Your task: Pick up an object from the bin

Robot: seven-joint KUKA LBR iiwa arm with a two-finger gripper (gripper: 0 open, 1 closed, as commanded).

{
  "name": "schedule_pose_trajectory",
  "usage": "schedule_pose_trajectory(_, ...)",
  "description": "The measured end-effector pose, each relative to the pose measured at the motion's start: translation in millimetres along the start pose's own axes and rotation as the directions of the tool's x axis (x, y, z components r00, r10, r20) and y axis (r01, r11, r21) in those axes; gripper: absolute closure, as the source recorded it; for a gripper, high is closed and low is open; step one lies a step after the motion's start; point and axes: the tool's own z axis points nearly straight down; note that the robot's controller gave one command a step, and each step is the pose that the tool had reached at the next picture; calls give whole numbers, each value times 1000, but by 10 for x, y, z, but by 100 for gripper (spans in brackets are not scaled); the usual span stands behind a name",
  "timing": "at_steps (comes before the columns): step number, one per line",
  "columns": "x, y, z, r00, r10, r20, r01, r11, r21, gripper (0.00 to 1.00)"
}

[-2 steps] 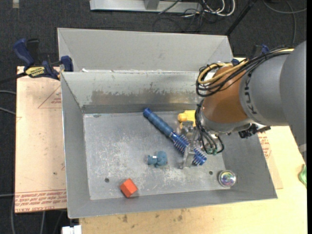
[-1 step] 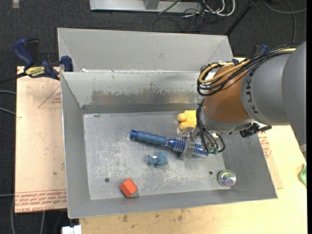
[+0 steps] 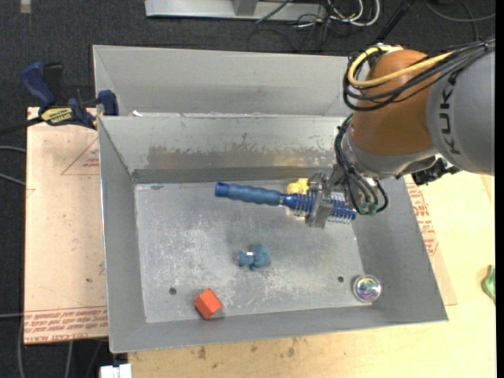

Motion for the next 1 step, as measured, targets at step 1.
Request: schedule_pose_trajectory(1,113,-60,-626,933,-360,-3,360,933,0,100)
